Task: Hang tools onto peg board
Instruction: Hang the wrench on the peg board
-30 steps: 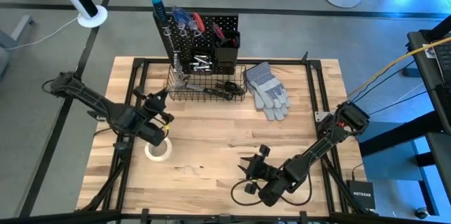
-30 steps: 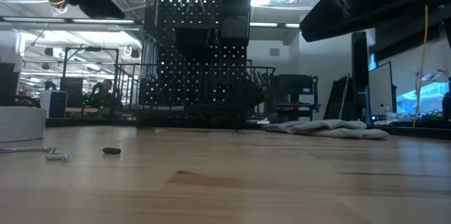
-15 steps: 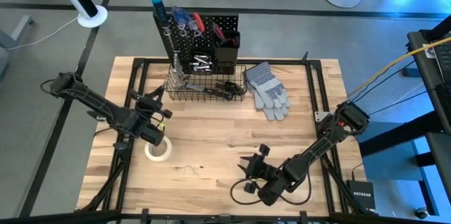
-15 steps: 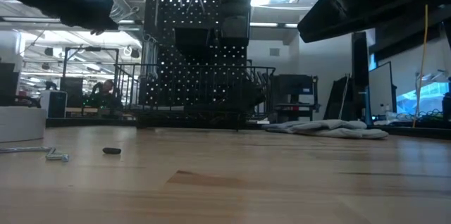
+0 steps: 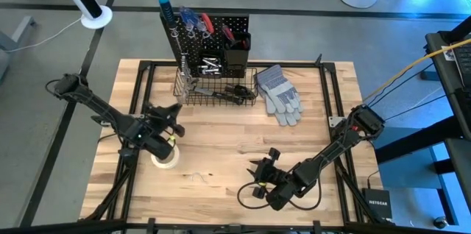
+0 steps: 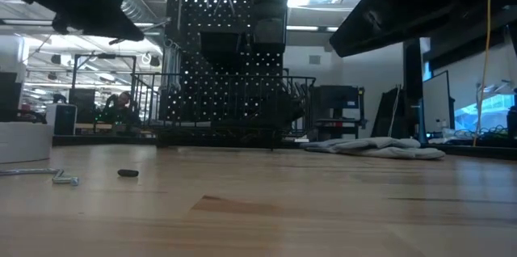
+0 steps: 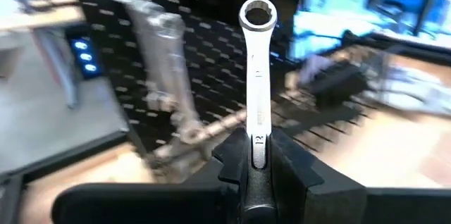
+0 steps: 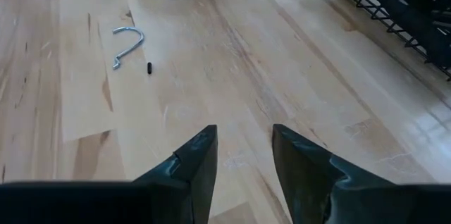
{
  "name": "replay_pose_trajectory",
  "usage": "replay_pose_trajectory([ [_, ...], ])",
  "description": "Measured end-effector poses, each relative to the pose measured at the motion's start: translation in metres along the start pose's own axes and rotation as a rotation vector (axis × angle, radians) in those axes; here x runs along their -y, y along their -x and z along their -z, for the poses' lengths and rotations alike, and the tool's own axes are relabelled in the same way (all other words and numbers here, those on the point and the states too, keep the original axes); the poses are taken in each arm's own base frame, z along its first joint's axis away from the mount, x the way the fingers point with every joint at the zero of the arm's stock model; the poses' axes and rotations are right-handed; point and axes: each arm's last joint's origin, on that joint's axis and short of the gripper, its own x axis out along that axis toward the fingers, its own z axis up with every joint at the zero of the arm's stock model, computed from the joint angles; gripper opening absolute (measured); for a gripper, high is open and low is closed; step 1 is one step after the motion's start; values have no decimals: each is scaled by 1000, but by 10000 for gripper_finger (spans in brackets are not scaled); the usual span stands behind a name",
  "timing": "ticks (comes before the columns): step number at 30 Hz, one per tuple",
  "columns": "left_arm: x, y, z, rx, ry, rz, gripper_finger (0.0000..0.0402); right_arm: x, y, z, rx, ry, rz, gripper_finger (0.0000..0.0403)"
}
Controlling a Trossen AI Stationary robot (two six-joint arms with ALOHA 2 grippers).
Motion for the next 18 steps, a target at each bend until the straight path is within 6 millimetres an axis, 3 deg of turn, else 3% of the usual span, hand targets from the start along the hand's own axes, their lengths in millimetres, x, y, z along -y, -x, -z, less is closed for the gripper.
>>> replay_pose_trajectory([
  [4,17,1,-12,-66,-28,125,30,0,0,0,0,8,0,143],
  [8,26,1,-39,-44,-67,296,30,0,0,0,0,12,-1,143],
  [13,3,-3,-67,71,-7,304,30,0,0,0,0,12,-1,143],
  [18,-20,-19,-47,199,119,418,30,-1,0,0,-10,12,-13,143],
])
